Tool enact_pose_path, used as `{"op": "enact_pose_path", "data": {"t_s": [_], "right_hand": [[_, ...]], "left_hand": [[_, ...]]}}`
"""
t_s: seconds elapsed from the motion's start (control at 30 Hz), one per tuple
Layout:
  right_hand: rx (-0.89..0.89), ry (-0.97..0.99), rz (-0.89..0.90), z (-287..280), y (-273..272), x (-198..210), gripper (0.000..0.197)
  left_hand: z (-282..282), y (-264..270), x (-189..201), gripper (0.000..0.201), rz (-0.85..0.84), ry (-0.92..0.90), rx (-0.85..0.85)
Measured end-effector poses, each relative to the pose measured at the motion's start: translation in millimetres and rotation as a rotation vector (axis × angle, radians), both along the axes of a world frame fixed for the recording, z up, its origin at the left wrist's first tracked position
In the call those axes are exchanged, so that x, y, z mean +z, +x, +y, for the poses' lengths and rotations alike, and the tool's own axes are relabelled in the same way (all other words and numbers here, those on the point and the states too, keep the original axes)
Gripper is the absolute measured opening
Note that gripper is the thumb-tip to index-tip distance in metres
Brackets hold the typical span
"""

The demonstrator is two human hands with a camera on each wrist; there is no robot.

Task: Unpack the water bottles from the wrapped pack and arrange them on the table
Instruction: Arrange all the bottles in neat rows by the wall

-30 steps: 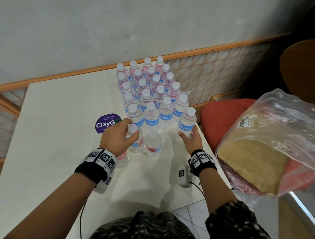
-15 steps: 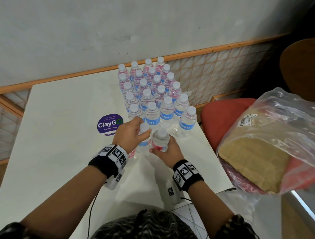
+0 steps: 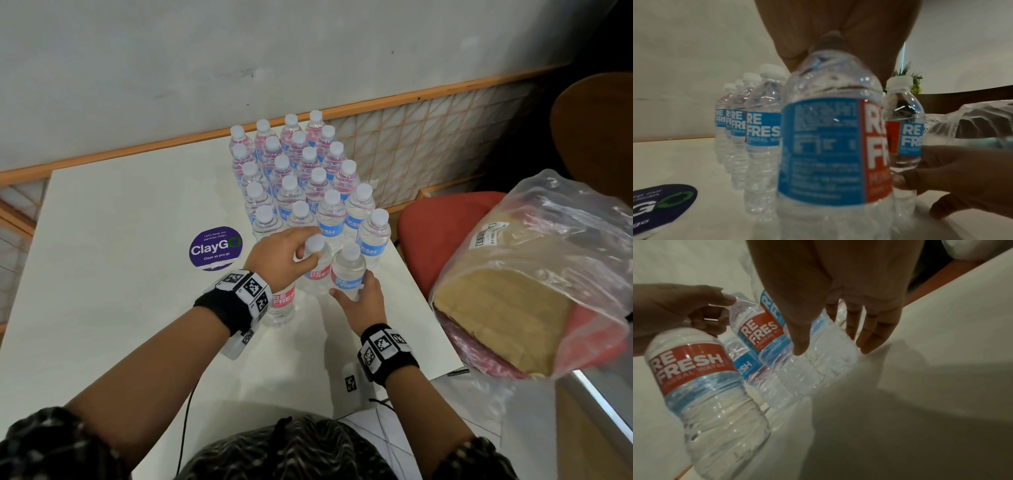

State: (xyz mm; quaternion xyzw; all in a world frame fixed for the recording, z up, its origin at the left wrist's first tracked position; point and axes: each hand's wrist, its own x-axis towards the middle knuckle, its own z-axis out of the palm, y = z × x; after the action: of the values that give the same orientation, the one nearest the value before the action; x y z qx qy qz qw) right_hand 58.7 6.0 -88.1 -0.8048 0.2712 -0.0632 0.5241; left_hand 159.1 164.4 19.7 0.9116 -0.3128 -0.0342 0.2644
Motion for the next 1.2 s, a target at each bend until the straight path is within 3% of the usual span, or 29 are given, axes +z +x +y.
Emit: {"op": "enact_pose_path", "data": {"t_s": [0.17,0.43,0.73,0.97,1.2], "right_hand": [[-0.061,0.050,0.077,5.6,2.0,-4.3,0.083],[-0.056,0.140,0.028,-3.8,-13.3,-3.6,0.067],[-0.177,0.202,0.087,1.0,1.4,0.4,0.056],[-0.213,0.175,0.114,7.2,9.8,3.2,0.053],[-0.087,0.101,0.200,6.6,-0.2,5.9,0.034]], "left_hand": [[2.2,2.8,3.1,0.047,-0.004,0.105,0.002],[13.6,2.3,4.0,0.042,0.007,0.164,-0.172],[10.1,-1.3,3.8,0.060,0.037,0.228,-0.101],[9.5,-2.5,4.4,0.062,0.087,0.224,-0.062],[10.8,-8.9,4.3,0.058,0.038,0.150,0.015]]}}
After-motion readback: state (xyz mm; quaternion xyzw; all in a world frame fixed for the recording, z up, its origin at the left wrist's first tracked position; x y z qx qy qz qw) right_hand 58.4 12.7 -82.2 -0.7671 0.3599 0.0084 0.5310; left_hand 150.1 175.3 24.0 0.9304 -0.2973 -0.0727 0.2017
